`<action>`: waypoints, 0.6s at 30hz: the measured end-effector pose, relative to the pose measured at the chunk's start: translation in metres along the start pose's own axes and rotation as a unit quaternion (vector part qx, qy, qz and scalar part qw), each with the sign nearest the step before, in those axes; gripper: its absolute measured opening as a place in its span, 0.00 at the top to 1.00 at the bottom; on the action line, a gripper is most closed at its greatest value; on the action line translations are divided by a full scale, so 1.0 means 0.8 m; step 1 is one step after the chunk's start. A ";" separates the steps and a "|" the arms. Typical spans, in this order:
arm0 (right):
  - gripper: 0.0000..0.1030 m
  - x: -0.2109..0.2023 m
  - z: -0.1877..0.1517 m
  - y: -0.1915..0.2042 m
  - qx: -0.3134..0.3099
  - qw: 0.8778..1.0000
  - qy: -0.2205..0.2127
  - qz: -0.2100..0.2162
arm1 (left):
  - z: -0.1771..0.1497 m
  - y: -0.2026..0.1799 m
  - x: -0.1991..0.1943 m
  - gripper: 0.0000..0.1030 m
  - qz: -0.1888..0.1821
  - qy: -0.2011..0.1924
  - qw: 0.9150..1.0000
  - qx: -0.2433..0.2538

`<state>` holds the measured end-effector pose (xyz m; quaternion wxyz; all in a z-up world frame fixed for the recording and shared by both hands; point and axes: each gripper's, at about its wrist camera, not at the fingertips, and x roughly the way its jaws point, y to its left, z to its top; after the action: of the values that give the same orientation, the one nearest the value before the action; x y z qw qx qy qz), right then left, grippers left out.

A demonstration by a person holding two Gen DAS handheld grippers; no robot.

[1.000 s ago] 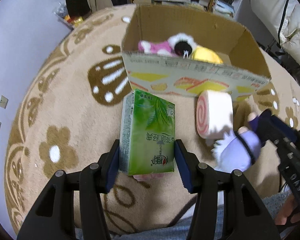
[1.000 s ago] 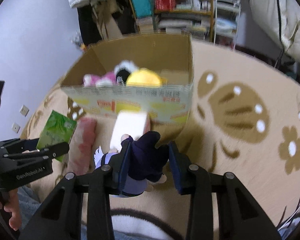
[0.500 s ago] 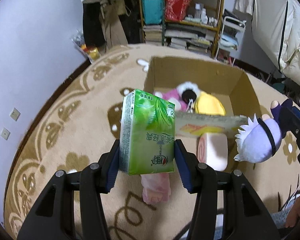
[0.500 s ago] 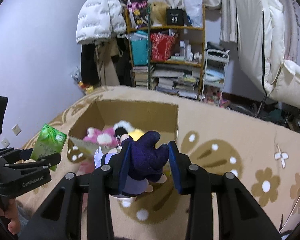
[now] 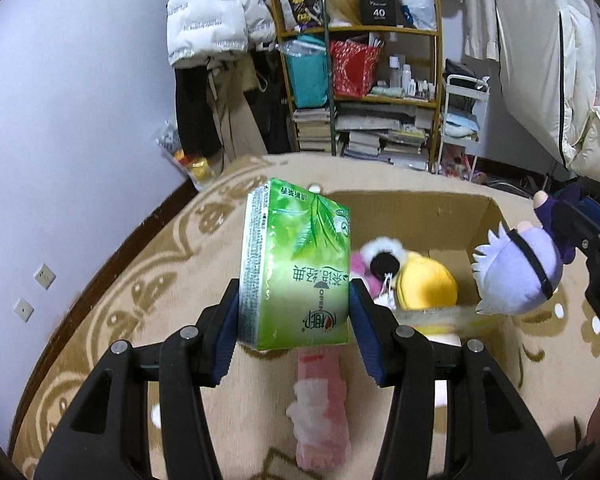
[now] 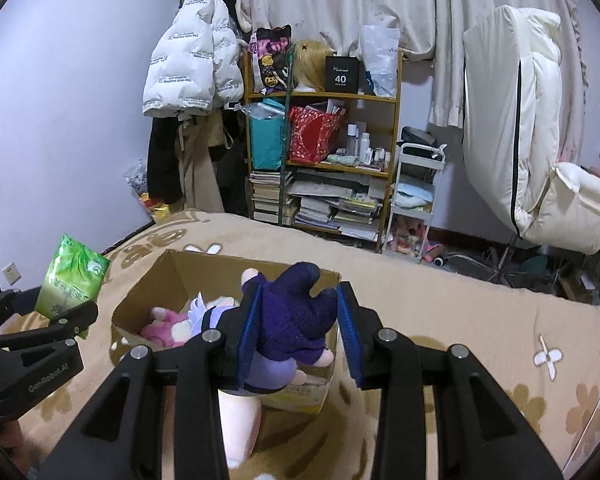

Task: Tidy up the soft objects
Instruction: 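Carry the green packet with the left gripper while the right gripper carries the doll over the box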

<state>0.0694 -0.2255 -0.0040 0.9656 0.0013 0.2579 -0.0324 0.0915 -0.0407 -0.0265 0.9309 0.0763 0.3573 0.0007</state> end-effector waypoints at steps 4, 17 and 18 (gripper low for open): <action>0.62 0.008 0.000 0.002 -0.007 1.000 -0.005 -0.005 | 0.011 -0.007 0.007 0.51 -0.002 -0.023 1.000 0.011; 0.61 0.030 -0.006 0.004 -0.030 0.999 -0.023 -0.027 | 0.023 -0.020 0.031 0.51 -0.009 -0.047 0.998 0.034; 0.61 0.031 -0.007 0.004 -0.030 0.999 -0.023 -0.026 | 0.023 -0.020 0.033 0.51 -0.010 -0.048 0.998 0.035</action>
<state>0.0887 -0.2242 -0.0211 0.9698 -0.0353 0.2362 -0.0497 0.1225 -0.0578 -0.0327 0.9438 0.1051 0.3124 -0.0247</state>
